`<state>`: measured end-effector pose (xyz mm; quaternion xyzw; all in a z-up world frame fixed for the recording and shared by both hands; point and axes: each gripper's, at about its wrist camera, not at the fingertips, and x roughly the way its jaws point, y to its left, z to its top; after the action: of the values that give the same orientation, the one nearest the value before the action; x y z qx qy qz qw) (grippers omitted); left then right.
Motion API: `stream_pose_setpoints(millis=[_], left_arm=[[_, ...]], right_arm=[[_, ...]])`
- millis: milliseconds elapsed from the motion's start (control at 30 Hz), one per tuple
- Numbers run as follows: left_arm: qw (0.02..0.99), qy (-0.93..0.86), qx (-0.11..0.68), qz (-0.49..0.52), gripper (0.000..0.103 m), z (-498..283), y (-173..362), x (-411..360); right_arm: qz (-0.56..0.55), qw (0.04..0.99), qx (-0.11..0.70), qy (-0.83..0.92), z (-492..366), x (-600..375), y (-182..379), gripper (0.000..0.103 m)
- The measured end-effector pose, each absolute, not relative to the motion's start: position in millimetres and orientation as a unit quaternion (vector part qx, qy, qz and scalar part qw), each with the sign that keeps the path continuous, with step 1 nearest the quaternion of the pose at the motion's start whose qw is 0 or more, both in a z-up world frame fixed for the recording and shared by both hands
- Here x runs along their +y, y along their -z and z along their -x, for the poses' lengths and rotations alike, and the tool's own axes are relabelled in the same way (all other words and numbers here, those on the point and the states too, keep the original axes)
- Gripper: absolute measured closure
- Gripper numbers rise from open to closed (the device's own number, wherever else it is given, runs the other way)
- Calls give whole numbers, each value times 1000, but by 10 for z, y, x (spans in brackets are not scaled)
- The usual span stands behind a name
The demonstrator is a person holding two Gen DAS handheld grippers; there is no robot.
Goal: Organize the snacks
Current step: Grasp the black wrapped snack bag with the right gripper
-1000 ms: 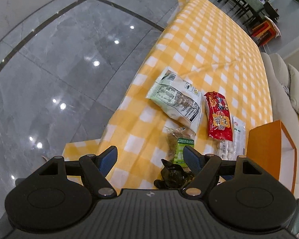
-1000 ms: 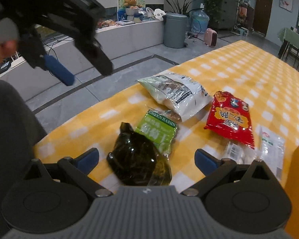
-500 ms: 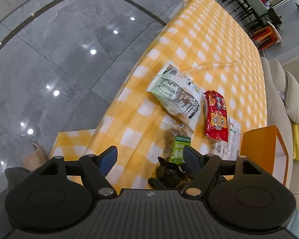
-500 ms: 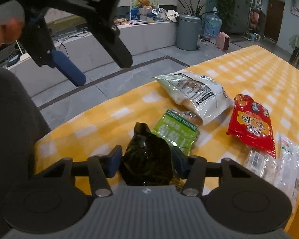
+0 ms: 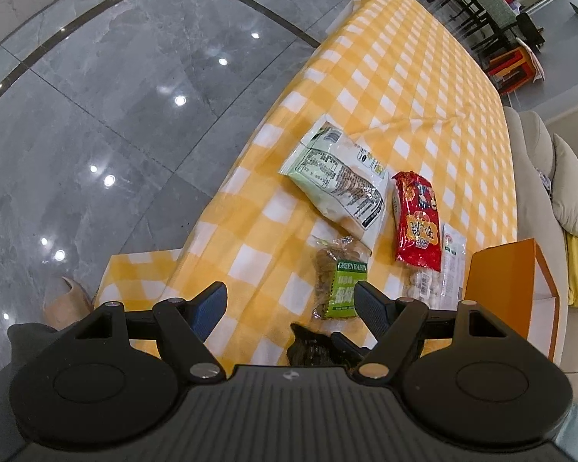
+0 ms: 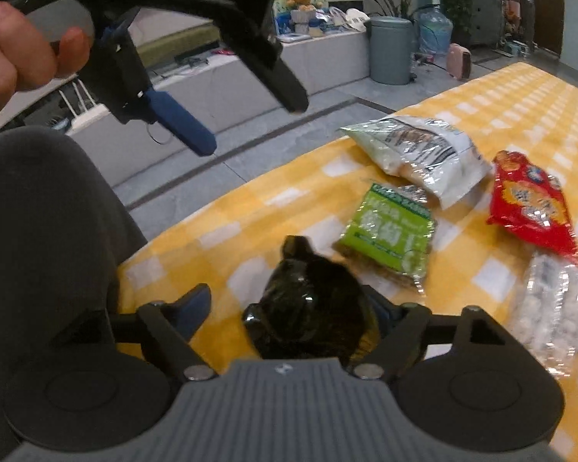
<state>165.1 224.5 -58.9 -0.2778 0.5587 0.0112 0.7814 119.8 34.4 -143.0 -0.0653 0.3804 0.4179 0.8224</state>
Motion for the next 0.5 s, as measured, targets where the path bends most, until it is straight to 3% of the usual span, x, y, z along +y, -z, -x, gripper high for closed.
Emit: stream_pose_setpoints(millis=[100,167,367,433,500], left_arm=[[782,-10,557,280,15,-1644,589,2254],[780,-13,559,280,15,-1645,593,2258],[778,-15,562,280,15,-1646,604,2262],[778,-16,563,279,15,-1645,610,2254],[777,-17,564,280,15,-1646,621,2252]], right_arm=[[60,829,354,-428,-1144,286,1482,21],[41,834,350,-424,-1144,229,1492,28],[-69,829,373,-411,-1318,58,1521,30],[-85,829,380,-401,-1346,48,1529,37],[-69,837,379,-389,-1347,64,1514,52]])
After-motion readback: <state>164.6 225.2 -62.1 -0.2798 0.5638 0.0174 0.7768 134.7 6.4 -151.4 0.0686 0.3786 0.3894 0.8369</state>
